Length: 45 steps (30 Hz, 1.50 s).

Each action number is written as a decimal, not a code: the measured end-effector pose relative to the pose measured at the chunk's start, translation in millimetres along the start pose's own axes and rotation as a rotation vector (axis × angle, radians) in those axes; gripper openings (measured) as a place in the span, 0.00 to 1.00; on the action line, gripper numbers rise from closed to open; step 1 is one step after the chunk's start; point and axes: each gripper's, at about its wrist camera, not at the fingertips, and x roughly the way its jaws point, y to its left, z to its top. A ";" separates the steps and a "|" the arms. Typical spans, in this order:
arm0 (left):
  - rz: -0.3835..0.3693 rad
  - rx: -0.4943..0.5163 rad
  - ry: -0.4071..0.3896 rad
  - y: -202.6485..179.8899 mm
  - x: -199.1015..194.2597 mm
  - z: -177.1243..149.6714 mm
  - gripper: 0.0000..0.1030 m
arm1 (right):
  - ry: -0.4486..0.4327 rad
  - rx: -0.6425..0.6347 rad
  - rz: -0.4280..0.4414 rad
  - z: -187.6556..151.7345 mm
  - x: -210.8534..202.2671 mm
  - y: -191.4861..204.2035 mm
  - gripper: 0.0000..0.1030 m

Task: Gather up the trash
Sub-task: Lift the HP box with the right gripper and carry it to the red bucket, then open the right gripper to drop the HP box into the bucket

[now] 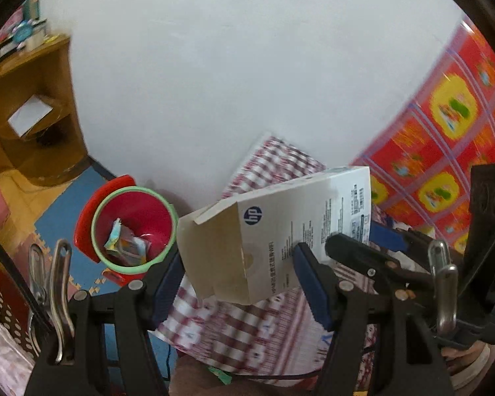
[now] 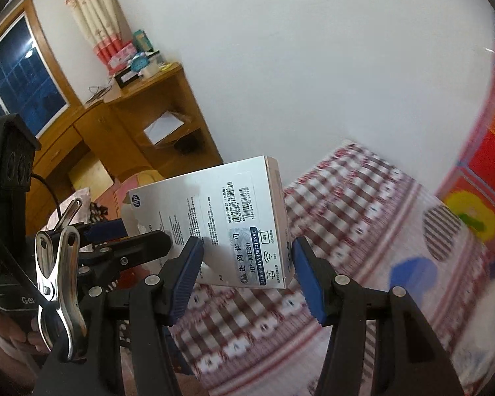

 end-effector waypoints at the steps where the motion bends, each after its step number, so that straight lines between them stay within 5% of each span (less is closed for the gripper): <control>1: 0.000 -0.017 0.002 9.9 3.0 2.8 0.67 | 0.012 -0.006 0.006 4.4 9.9 4.3 0.56; 16: 0.065 -0.181 0.023 118.5 42.2 21.6 0.67 | 0.147 -0.100 0.071 41.3 123.3 43.6 0.56; 30: 0.090 -0.247 -0.007 180.2 81.9 53.3 0.63 | 0.238 -0.139 0.060 76.5 207.5 50.8 0.56; 45: 0.123 -0.279 0.016 228.7 124.8 66.9 0.59 | 0.296 -0.128 0.035 88.5 249.6 50.7 0.56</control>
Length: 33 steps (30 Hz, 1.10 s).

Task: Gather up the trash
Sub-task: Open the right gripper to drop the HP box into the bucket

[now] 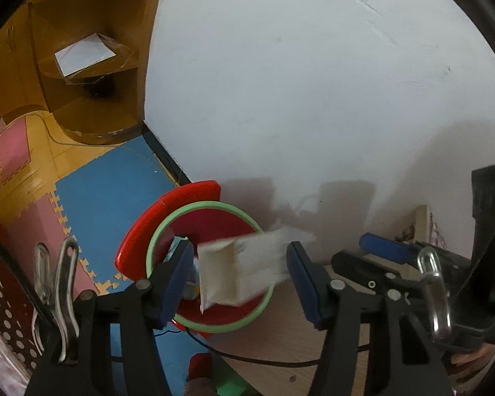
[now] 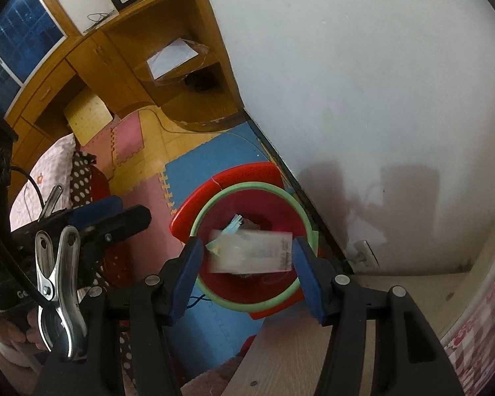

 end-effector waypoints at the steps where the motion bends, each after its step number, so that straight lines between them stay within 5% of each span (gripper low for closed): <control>1: 0.007 0.003 0.003 1.8 0.3 1.0 0.59 | -0.002 0.001 0.003 -0.6 -0.4 0.7 0.56; 22: 0.028 0.086 0.012 -33.5 -52.0 -14.1 0.59 | -0.170 0.033 0.057 -48.4 -89.9 32.5 0.56; 33: 0.064 0.135 0.003 -52.8 -93.2 -39.9 0.59 | -0.242 0.053 0.082 -102.8 -146.0 51.5 0.56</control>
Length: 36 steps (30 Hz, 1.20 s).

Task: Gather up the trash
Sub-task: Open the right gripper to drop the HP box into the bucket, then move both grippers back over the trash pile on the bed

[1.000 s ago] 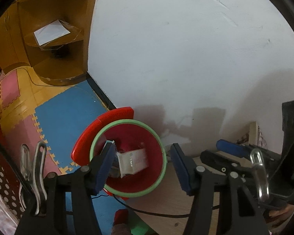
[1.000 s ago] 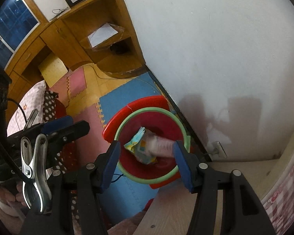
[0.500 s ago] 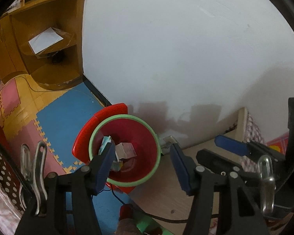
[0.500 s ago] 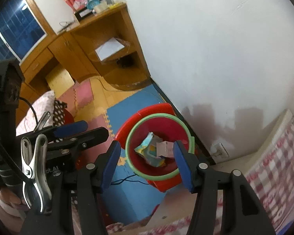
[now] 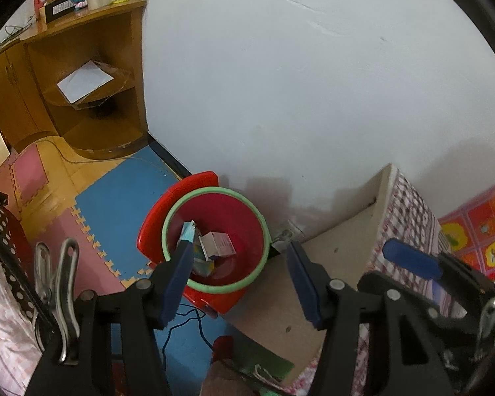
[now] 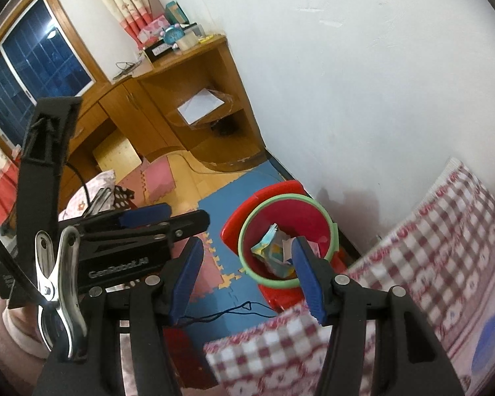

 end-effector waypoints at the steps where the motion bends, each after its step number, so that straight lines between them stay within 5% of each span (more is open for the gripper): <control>1: 0.000 0.007 0.000 -3.0 -2.6 -2.8 0.59 | -0.008 0.004 0.000 -4.7 -7.0 0.9 0.56; 16: -0.053 0.160 -0.021 -84.8 -61.6 -61.1 0.59 | -0.131 0.113 -0.058 -84.5 -123.3 -8.7 0.56; 36: -0.205 0.415 0.006 -235.3 -101.7 -171.6 0.59 | -0.256 0.362 -0.277 -236.1 -269.2 -71.8 0.56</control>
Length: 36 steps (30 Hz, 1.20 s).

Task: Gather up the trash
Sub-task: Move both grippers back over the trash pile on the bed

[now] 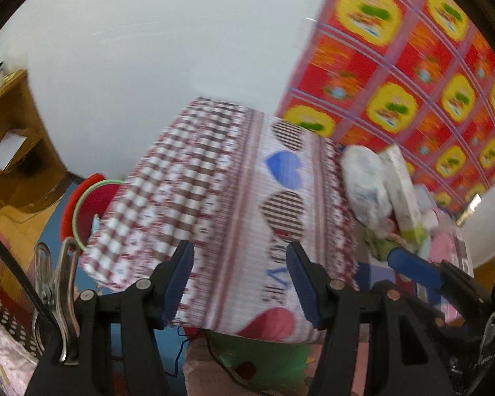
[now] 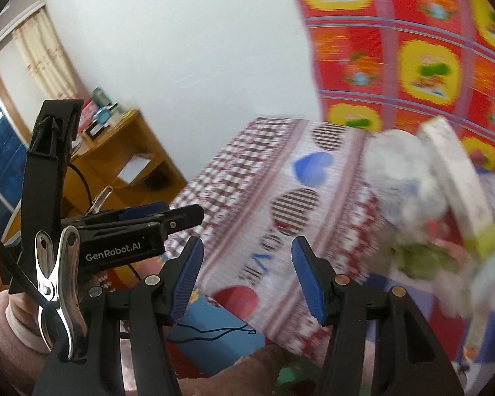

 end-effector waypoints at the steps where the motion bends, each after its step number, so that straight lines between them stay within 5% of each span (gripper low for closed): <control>1: -0.009 0.015 0.002 -10.7 1.3 -0.6 0.59 | -0.005 0.013 -0.012 -3.0 -5.4 -7.6 0.56; 16: -0.150 0.271 0.059 -149.0 34.6 4.4 0.59 | -0.053 0.243 -0.190 -31.3 -56.4 -110.5 0.56; 36: -0.255 0.581 0.223 -245.9 133.3 25.4 0.59 | -0.054 0.580 -0.384 -46.8 -53.6 -197.0 0.56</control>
